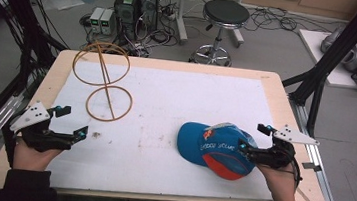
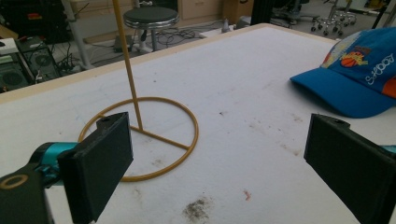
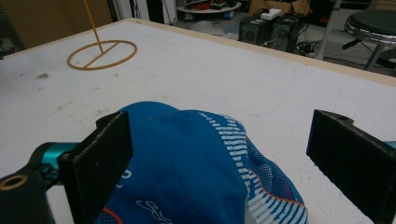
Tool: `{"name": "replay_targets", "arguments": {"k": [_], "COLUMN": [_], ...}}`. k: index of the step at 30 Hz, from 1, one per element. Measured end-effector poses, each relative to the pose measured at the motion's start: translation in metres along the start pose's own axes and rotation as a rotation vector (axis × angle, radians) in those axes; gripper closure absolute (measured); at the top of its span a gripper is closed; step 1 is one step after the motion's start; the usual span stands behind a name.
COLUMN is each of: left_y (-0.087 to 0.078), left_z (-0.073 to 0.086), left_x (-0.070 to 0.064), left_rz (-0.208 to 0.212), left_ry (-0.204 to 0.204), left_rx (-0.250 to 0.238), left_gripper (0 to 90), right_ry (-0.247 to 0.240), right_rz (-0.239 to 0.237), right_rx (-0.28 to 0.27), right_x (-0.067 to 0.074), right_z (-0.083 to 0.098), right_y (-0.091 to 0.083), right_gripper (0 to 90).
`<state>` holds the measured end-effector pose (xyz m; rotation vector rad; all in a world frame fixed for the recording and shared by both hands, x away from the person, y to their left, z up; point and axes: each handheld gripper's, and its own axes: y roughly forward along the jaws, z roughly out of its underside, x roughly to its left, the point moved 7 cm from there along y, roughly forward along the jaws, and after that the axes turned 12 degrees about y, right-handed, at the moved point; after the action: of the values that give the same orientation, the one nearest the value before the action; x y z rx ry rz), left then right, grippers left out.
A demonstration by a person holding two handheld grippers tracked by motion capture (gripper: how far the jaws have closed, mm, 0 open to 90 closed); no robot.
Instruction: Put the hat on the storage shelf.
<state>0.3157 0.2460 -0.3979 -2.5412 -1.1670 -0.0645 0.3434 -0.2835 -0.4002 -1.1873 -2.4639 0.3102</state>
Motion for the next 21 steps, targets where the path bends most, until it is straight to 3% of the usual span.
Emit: {"name": "replay_targets", "arguments": {"k": [10,21], "left_y": [0.0039,-0.0014], "left_z": [0.0059,0.0030], "left_x": [-0.0003,0.0010], "left_rz": [-0.002,-0.010], "left_ry": [-0.002,-0.003], "left_rx": [0.025,0.007], "left_gripper": [8.3,8.3], "right_ry": [0.001,-0.005], "right_rz": [-0.012,-0.017], "right_rx": [0.010,0.011], "right_x": [0.0004,0.0031], "right_z": [0.0035,0.0039], "right_y": [0.0024,-0.0032], "right_gripper": [6.1,6.2]}}
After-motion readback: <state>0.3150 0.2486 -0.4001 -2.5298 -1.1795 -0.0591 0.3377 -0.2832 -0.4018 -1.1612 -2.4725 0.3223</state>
